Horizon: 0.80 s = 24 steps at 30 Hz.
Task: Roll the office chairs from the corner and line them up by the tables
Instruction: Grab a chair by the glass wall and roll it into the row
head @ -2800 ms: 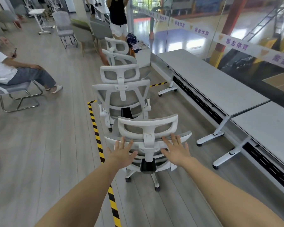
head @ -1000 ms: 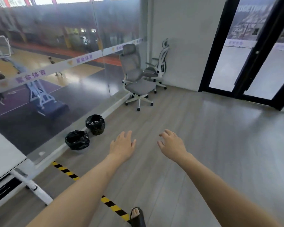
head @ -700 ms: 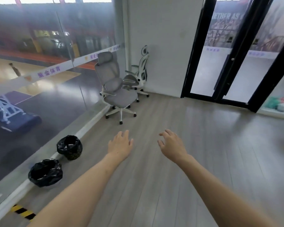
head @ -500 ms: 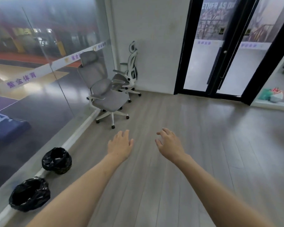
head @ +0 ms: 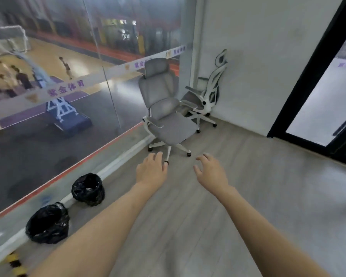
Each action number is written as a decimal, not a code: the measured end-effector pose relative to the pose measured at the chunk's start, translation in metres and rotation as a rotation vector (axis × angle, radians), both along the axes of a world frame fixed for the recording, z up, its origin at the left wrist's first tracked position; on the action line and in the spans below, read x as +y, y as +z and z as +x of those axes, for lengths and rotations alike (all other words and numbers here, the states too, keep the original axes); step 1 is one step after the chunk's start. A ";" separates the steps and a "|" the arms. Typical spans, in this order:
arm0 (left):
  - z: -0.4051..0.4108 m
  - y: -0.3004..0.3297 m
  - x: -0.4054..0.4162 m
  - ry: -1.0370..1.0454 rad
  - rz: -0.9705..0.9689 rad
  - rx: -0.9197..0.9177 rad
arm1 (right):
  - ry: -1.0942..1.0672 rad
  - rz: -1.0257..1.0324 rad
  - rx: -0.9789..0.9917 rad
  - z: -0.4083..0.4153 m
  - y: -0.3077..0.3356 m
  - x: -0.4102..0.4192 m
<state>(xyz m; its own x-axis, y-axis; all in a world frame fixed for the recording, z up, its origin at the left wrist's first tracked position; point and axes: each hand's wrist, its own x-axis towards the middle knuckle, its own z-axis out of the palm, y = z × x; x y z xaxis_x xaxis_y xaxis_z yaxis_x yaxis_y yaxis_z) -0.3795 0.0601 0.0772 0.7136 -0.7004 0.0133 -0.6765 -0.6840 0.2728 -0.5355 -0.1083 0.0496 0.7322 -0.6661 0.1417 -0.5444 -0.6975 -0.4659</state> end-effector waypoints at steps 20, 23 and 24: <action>0.455 -0.007 -0.163 0.120 -0.037 -0.002 | 0.109 0.034 -0.025 0.469 0.011 -0.189; 0.512 -0.005 -0.187 0.117 -0.033 0.012 | 0.092 0.055 -0.013 0.522 0.008 -0.213; 0.531 -0.005 -0.195 0.118 -0.032 0.012 | 0.094 0.062 -0.010 0.539 0.005 -0.223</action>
<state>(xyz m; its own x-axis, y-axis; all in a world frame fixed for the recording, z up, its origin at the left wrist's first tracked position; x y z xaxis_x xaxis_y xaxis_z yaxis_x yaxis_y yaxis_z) 0.1517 -0.1353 0.0727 0.7911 -0.6111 0.0254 -0.5885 -0.7493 0.3035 0.0040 -0.3310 0.0546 0.7906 -0.6024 0.1099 -0.4734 -0.7152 -0.5143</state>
